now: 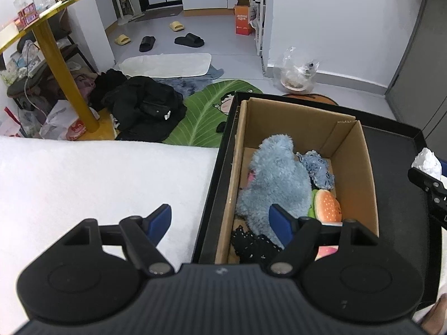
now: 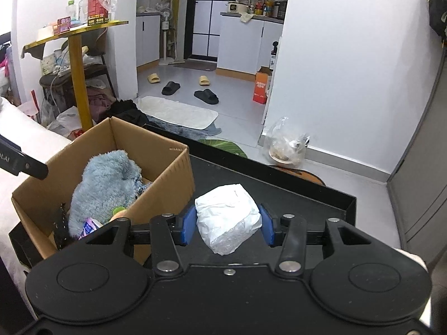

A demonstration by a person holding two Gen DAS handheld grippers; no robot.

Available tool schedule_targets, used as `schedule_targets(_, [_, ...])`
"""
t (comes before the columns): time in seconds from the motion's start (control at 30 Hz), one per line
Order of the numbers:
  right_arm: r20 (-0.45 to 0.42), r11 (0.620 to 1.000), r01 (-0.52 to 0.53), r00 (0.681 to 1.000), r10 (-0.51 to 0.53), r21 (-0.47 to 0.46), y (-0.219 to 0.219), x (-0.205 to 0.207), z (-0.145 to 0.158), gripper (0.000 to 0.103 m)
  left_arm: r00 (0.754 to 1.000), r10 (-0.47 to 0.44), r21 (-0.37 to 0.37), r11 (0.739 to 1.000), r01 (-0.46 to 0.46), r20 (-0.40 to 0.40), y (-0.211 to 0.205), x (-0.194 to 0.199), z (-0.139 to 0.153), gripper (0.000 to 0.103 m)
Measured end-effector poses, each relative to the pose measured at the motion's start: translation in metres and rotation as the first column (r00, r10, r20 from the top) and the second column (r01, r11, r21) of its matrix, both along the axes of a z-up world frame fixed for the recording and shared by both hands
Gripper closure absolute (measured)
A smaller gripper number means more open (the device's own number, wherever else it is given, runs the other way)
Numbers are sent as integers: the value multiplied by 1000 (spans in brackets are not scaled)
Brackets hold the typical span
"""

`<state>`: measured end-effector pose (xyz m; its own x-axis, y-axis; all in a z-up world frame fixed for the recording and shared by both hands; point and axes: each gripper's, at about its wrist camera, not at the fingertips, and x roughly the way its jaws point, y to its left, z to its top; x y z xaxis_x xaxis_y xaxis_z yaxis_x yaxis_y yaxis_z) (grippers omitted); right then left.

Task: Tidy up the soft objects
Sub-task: 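Carry the white bundle with the right gripper and drop it into the box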

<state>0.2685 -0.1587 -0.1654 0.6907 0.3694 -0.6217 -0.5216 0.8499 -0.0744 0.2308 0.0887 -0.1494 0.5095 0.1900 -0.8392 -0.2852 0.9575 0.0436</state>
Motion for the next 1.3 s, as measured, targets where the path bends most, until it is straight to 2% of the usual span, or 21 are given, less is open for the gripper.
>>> schedule_targets(0.47, [7, 1000, -29, 1000, 29, -3, 32, -13, 40, 56, 999, 5, -93, 996, -1, 37, 15, -11, -3, 28])
schedule_targets(0.8, [-14, 999, -43, 999, 43, 12, 60, -10, 50, 55, 999, 8, -151, 989, -1, 49, 25, -14, -7, 32])
schedule_targets(0.97, [-19, 996, -84, 996, 84, 17, 75, -12, 51, 54, 999, 7, -159, 987, 0, 43, 28, -15, -11, 42])
schedule_targets(1.2, [-32, 992, -127, 991, 126, -3, 102, -9, 49, 54, 1000, 27, -204, 979, -25, 7, 37, -12, -19, 68])
schedule_targets(1.23, [-33, 991, -136, 990, 136, -11, 105, -9, 48, 53, 1000, 23, -207, 978, -22, 2, 37, -12, -20, 74])
schedule_targets(1.3, [-40, 987, -155, 987, 154, -32, 113, -9, 48, 43, 1000, 13, -216, 976, -14, -5, 37, -11, -22, 81])
